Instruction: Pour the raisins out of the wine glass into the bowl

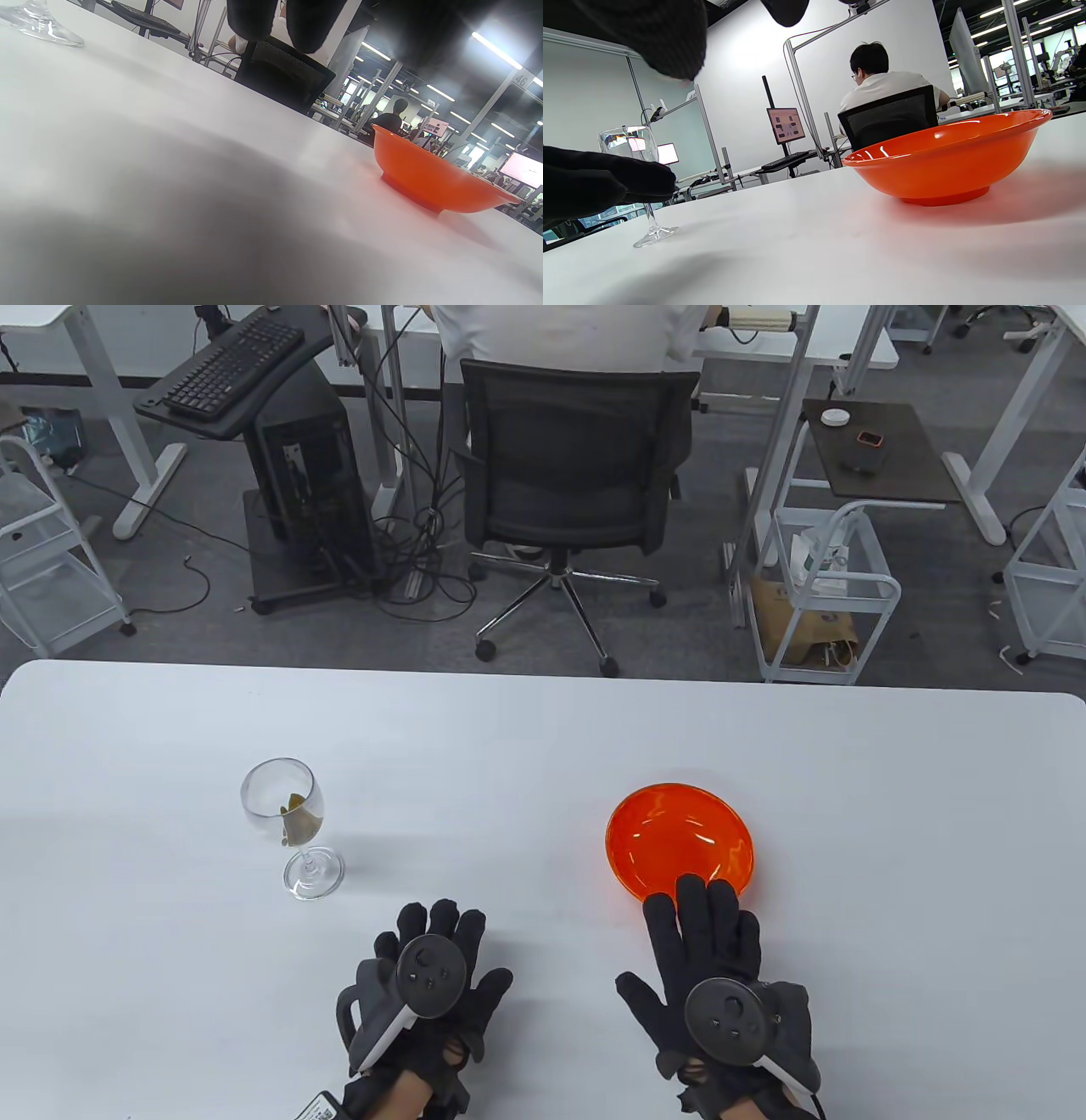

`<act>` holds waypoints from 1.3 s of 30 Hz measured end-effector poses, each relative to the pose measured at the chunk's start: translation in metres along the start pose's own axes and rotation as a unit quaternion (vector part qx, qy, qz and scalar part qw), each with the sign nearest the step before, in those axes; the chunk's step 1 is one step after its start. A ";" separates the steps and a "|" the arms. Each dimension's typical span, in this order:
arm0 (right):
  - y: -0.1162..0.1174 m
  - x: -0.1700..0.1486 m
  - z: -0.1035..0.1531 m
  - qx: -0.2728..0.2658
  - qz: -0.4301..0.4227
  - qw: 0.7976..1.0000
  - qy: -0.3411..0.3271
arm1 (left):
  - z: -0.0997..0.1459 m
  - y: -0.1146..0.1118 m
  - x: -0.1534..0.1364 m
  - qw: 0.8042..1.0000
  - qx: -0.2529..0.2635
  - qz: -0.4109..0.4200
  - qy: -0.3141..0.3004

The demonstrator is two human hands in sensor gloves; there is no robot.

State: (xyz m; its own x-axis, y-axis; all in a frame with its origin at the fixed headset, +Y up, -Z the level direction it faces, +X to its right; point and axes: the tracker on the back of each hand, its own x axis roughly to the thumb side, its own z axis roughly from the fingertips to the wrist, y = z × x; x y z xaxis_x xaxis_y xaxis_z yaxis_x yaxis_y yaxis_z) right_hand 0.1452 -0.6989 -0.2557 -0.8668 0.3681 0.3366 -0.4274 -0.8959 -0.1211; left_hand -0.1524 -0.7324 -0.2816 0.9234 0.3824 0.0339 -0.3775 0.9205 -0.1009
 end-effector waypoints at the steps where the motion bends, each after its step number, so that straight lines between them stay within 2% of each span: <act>1: 0.001 0.000 0.000 0.003 0.000 1.000 0.000 | 0.000 0.000 0.000 1.000 -0.001 -0.001 -0.001; 17: 0.007 0.001 -0.001 0.021 -0.007 1.000 0.001 | -0.003 -0.001 -0.006 1.000 -0.008 0.012 0.017; 27: 0.004 -0.004 -0.002 0.016 -0.017 1.000 0.011 | -0.017 0.012 -0.036 0.995 0.035 0.065 0.067; 30: 0.004 -0.006 -0.003 0.017 -0.018 1.000 0.014 | -0.020 0.017 -0.051 0.986 0.048 0.055 0.149; 32: 0.004 -0.006 -0.003 0.018 -0.018 1.000 0.015 | -0.024 0.018 -0.063 0.976 0.026 0.073 0.203; 35: 0.004 -0.006 -0.003 0.019 -0.018 1.000 0.013 | -0.028 0.022 -0.085 0.948 -0.006 0.129 0.291; 39: 0.004 -0.005 -0.003 0.018 -0.016 1.000 0.010 | -0.033 0.030 -0.111 0.919 -0.005 0.158 0.360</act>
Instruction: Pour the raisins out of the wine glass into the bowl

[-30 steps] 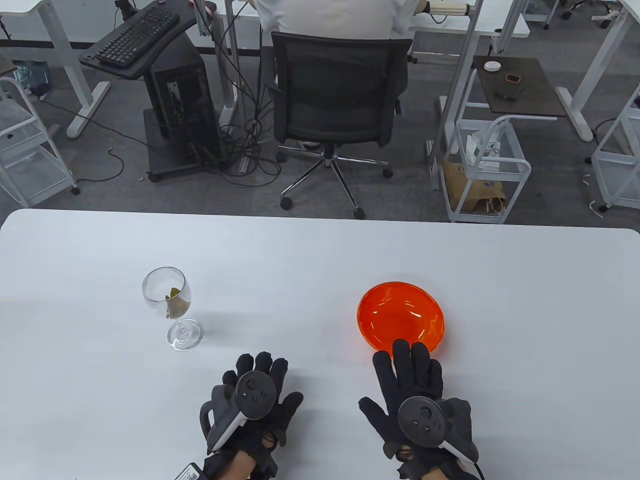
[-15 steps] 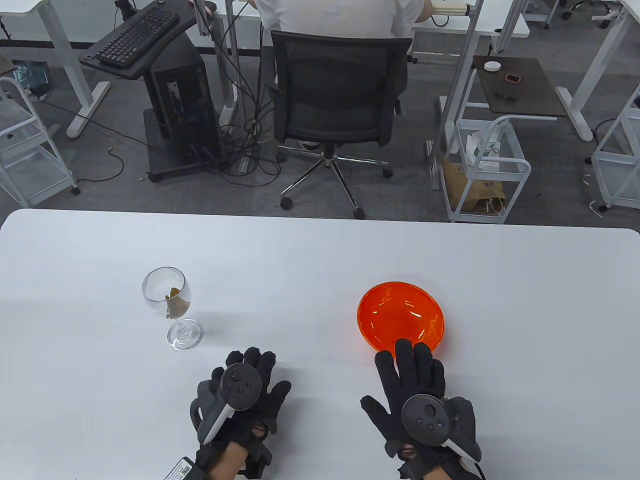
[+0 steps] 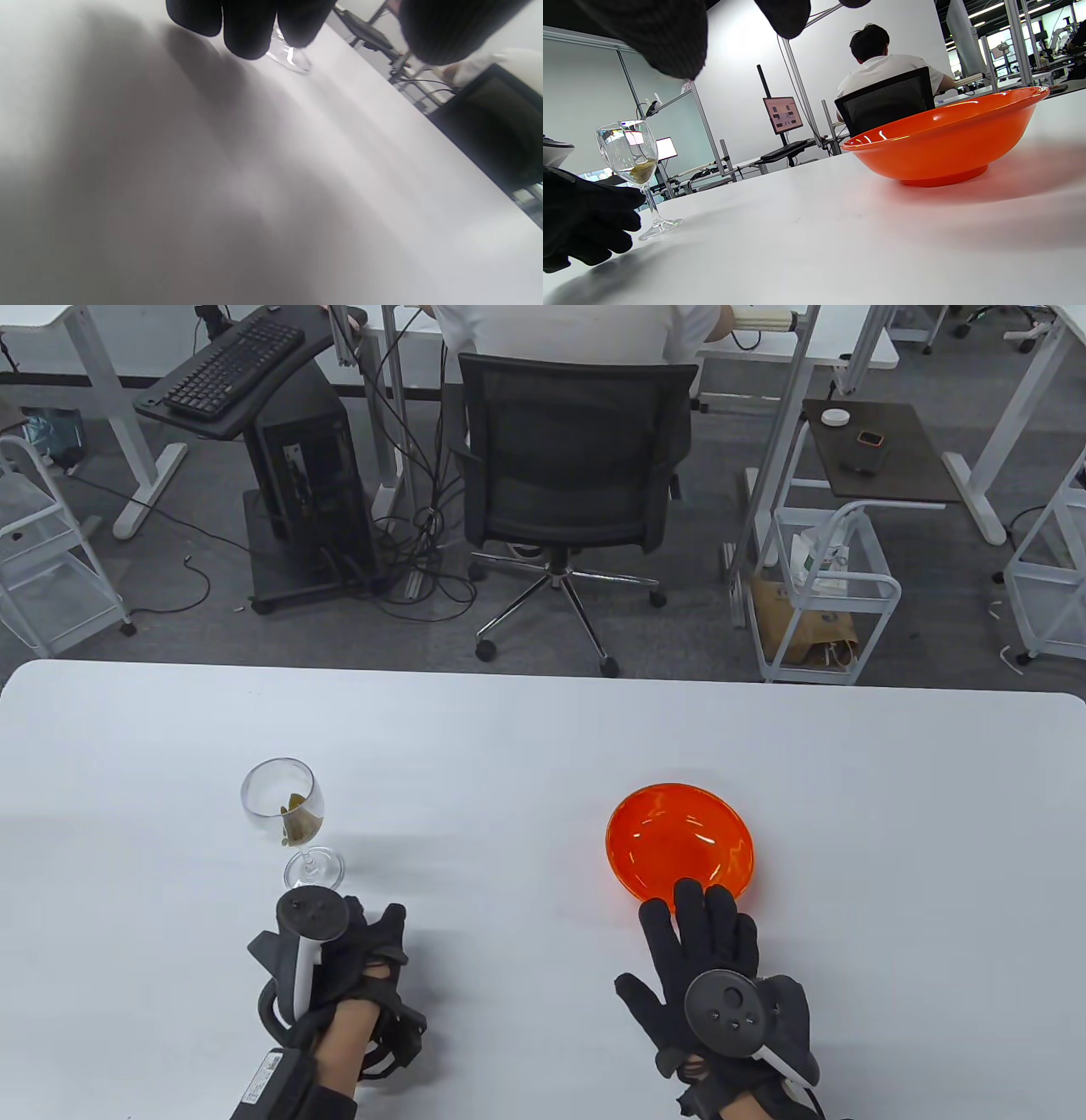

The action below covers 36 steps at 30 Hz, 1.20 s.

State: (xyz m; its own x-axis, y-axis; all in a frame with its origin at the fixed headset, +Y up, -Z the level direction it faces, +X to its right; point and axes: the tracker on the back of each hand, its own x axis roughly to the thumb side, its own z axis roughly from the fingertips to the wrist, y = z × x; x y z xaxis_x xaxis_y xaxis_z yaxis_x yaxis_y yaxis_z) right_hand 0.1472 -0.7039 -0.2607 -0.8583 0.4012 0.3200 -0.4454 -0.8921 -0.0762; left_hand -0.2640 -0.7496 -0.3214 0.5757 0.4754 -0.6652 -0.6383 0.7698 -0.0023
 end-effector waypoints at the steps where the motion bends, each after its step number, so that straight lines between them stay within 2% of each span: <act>1: 0.000 0.000 0.000 -0.001 0.001 1.000 -0.001 | -0.007 0.004 -0.003 1.000 -0.007 0.006 0.015; 7: 0.000 -0.001 0.000 -0.001 0.004 1.000 0.003 | -0.030 0.012 -0.006 0.997 0.015 0.073 0.017; 14: 0.001 0.001 0.000 0.004 0.009 1.000 0.002 | -0.052 0.013 -0.003 0.991 0.052 0.116 -0.044; 17: 0.003 0.004 0.000 0.004 0.011 1.000 -0.003 | -0.059 0.011 -0.002 0.987 0.046 0.130 -0.077; 21: 0.007 0.006 0.000 0.011 0.019 1.000 -0.009 | -0.063 0.011 -0.001 0.981 0.014 0.157 -0.112; 30: 0.008 0.009 0.001 0.010 0.022 1.000 -0.017 | -0.068 0.019 -0.010 0.966 -0.003 0.219 -0.140; 36: 0.009 0.010 0.002 0.012 0.020 1.000 -0.020 | -0.069 0.019 -0.010 0.964 -0.006 0.222 -0.146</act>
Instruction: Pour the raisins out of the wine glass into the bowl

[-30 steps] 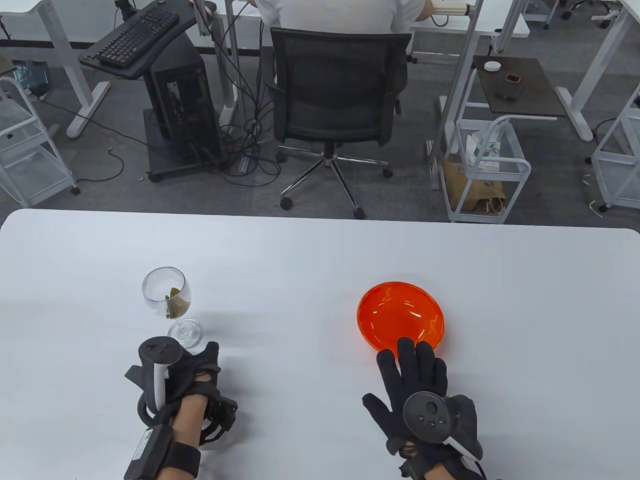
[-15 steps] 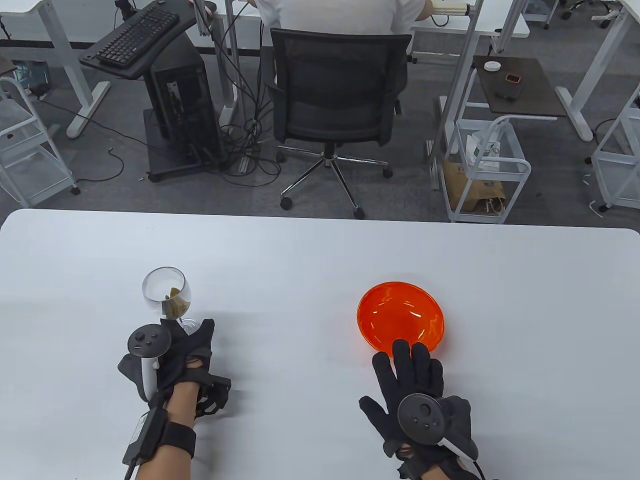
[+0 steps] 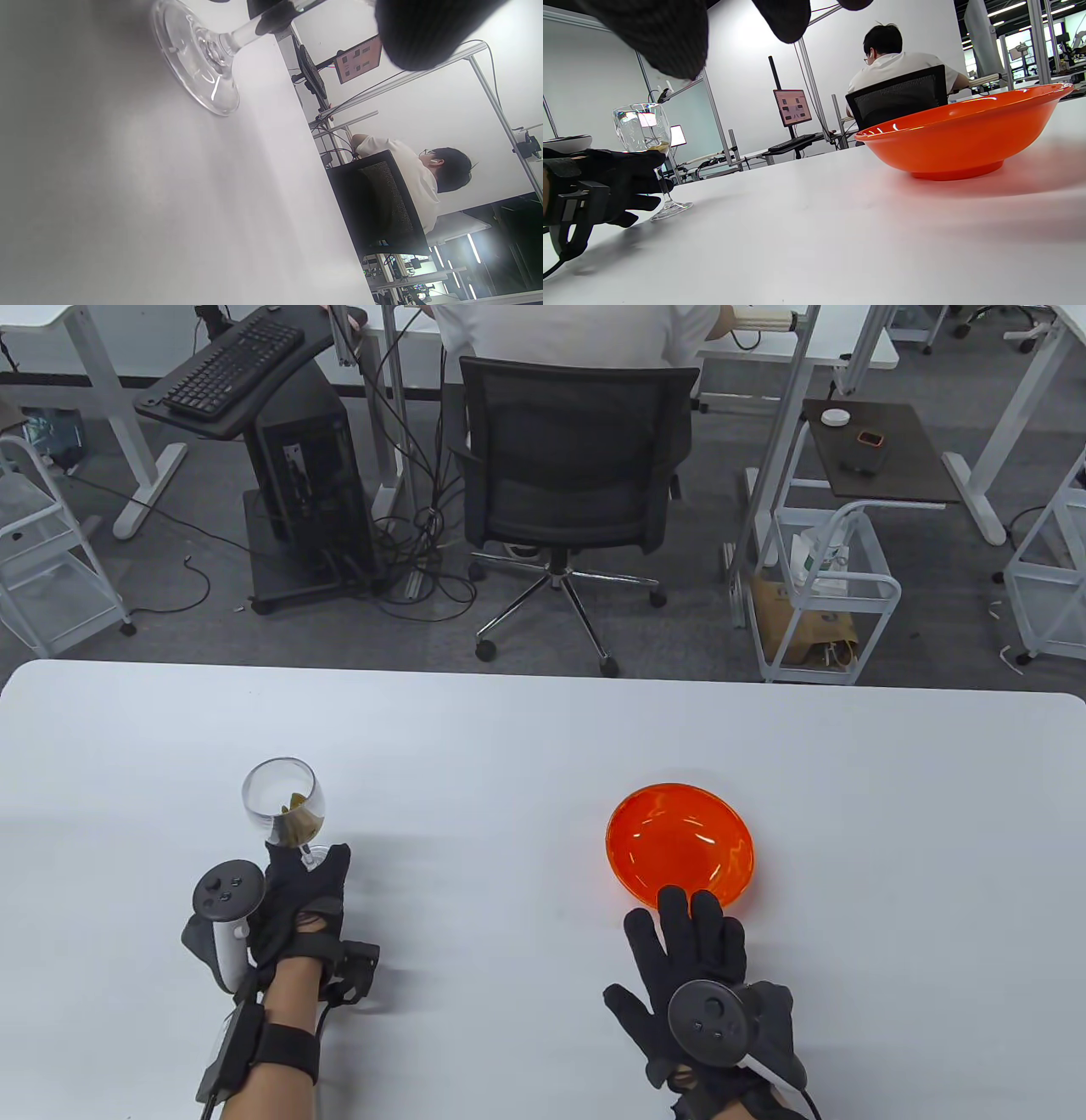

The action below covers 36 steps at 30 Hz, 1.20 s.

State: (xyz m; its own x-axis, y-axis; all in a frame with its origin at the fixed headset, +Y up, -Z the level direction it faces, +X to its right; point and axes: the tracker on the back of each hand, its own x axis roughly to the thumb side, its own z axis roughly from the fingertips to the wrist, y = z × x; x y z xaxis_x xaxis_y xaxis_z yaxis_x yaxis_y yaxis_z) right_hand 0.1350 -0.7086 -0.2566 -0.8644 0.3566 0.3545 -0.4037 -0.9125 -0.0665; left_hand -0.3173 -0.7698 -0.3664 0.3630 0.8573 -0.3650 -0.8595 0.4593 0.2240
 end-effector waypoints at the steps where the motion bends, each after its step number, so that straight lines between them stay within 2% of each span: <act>1: 0.000 0.000 0.000 0.001 0.001 1.000 0.000 | -0.001 0.000 -0.001 1.000 0.002 -0.001 0.000; 26: 0.002 0.001 0.000 0.009 0.003 1.000 0.003 | 0.005 0.003 -0.005 0.998 0.063 -0.012 0.016; 36: 0.004 0.001 -0.001 0.022 0.005 1.000 0.005 | 0.006 0.003 -0.006 0.998 0.055 -0.025 0.021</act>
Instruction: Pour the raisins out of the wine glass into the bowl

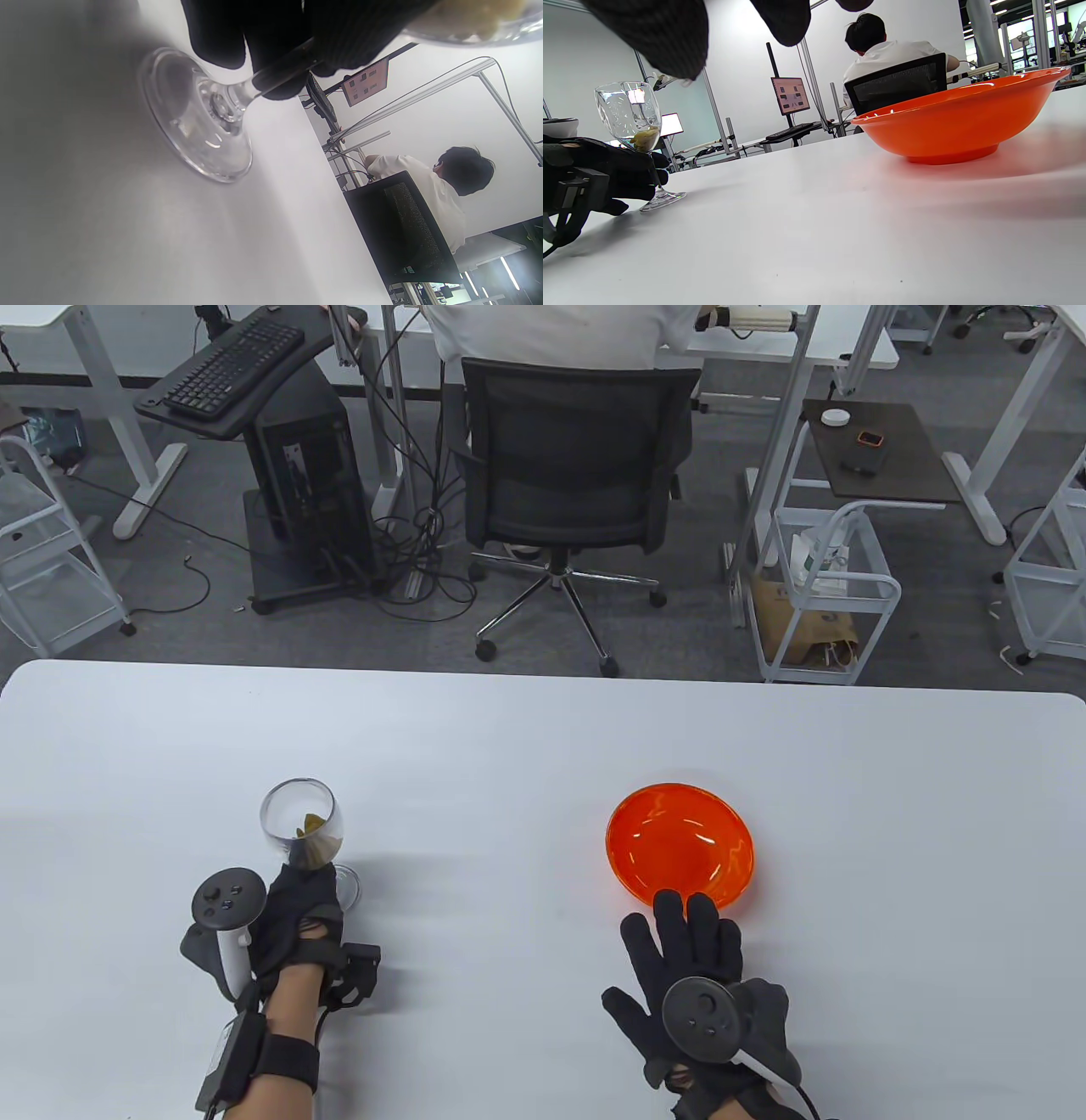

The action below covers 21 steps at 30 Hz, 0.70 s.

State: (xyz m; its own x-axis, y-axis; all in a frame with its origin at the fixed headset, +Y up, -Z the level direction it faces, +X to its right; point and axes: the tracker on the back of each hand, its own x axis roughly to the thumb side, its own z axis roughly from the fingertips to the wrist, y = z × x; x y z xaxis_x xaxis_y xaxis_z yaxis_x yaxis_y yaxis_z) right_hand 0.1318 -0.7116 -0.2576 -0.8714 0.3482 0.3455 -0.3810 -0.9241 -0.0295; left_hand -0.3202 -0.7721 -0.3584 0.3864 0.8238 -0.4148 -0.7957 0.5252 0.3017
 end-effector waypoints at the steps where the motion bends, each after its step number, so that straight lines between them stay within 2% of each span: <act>1: 0.000 0.000 0.000 0.001 -0.001 1.000 0.000 | 0.000 0.000 0.000 1.000 0.000 -0.001 0.001; 21: 0.001 -0.002 -0.002 0.010 -0.010 1.000 0.005 | 0.004 -0.002 -0.001 1.000 0.000 -0.009 -0.004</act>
State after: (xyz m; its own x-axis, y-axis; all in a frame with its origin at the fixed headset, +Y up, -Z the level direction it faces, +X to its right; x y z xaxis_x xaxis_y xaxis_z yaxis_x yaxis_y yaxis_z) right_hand 0.1324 -0.7131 -0.2598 -0.8673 0.3674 0.3357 -0.3914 -0.9202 -0.0043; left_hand -0.3172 -0.7728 -0.3556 0.4044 0.8154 -0.4142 -0.7886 0.5403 0.2937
